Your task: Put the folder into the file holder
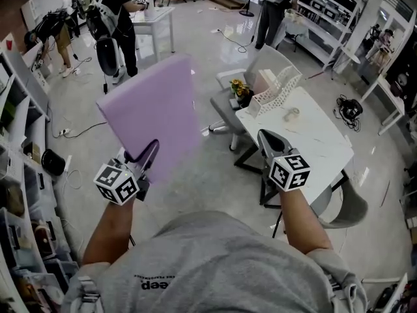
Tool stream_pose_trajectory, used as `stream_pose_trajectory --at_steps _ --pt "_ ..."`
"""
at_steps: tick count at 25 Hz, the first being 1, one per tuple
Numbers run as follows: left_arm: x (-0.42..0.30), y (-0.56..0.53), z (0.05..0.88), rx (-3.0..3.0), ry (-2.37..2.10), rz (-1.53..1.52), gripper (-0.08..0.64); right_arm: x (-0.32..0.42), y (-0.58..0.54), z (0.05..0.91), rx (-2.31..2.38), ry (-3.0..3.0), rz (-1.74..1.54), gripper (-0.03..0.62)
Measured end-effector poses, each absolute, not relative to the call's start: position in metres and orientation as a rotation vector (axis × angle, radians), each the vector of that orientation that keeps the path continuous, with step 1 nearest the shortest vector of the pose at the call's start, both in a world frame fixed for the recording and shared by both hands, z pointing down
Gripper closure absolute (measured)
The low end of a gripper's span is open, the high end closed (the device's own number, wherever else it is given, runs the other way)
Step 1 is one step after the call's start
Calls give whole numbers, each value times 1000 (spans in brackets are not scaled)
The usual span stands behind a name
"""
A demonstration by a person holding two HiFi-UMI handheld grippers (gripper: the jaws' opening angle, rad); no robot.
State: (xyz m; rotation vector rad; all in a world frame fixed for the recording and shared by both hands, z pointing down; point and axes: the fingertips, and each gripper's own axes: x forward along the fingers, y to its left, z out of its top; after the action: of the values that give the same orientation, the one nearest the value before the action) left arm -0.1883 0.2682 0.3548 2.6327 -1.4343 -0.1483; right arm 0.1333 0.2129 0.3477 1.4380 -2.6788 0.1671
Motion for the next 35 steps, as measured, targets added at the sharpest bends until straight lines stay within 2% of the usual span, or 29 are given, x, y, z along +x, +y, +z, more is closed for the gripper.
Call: stream_pose_trajectory --at_steps 10,17,25,35 --pt "-160 268 354 2586 -1509 -161 360 159 197 348 1379 -2735 177 595" --pt "-186 231 361 2580 -1517 -150 360 132 157 359 1362 -2739 203 595" --pt "-251 101 374 2672 -1380 -164 360 65 54 370 1476 -2687 197 595" --pt "-326 -73 346 2782 -1169 -125 360 -13 -81 350 1668 -2612 195 595"
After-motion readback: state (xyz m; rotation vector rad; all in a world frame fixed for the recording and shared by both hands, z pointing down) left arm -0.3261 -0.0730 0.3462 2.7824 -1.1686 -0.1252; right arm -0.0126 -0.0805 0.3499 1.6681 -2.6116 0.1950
